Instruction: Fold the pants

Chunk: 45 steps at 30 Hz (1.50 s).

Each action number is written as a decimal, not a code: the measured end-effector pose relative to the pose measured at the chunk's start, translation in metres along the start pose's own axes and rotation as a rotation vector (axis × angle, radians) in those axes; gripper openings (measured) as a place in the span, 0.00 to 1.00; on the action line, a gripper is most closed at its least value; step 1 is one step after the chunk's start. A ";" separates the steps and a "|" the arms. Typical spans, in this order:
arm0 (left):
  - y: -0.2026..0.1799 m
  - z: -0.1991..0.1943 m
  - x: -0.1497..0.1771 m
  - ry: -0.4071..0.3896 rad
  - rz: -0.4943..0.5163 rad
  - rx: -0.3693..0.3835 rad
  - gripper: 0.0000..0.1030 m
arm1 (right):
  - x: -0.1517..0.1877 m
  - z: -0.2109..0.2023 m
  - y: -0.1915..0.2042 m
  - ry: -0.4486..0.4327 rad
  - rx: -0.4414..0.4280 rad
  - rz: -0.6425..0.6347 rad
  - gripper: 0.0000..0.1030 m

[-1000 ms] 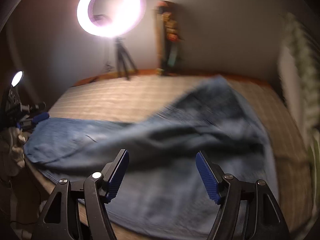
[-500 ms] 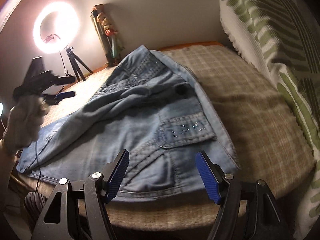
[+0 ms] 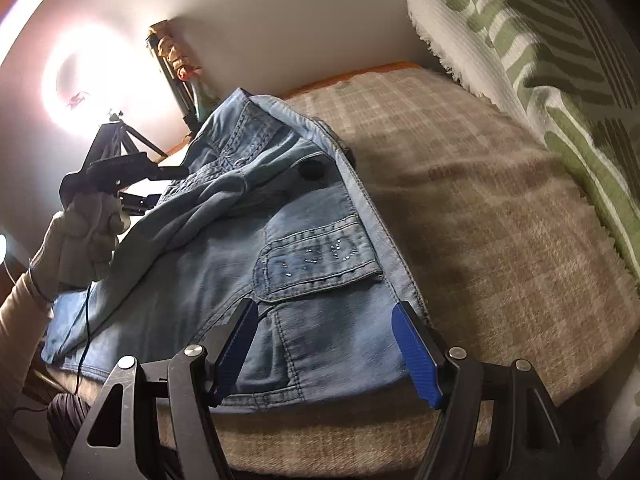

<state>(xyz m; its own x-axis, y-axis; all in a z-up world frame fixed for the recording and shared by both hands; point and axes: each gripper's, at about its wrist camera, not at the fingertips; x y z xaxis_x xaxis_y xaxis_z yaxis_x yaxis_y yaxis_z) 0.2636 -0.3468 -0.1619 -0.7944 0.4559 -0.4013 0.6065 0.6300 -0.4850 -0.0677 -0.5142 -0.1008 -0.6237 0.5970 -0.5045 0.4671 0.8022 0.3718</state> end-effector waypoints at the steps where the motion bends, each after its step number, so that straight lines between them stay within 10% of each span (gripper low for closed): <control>1: 0.000 0.001 0.000 -0.001 0.001 0.001 0.31 | 0.000 0.000 0.000 0.000 -0.002 0.000 0.70; 4: -0.009 -0.002 0.001 -0.029 0.035 -0.005 0.17 | 0.000 0.002 0.000 0.001 -0.005 -0.004 0.70; 16: -0.109 -0.059 0.050 -0.113 0.346 0.055 0.14 | -0.009 -0.017 -0.007 -0.052 -0.091 0.082 0.70; 31: -0.180 0.004 0.151 0.169 0.633 0.121 0.10 | -0.006 -0.033 -0.057 -0.080 -0.473 0.416 0.82; 39: -0.149 -0.074 0.145 0.017 0.560 0.088 0.23 | -0.012 -0.007 -0.043 -0.026 -0.164 0.280 0.80; 45: -0.057 -0.161 0.156 -0.173 0.403 -0.185 0.24 | 0.006 -0.018 -0.054 0.002 -0.115 0.304 0.77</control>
<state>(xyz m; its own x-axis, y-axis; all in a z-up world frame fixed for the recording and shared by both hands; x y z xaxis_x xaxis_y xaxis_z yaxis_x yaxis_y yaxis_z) 0.0996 -0.2104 -0.0716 -0.4706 0.5853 -0.6603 0.8369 0.5331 -0.1239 -0.1078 -0.5540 -0.1097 -0.4681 0.8091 -0.3552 0.5583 0.5824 0.5908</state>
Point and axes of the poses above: each gripper's, at about its wrist camera, not at the fingertips, and z roughly the way its jaws point, y to its left, x to its underside, and after that the axes turned 7 degrees about z, right-handed
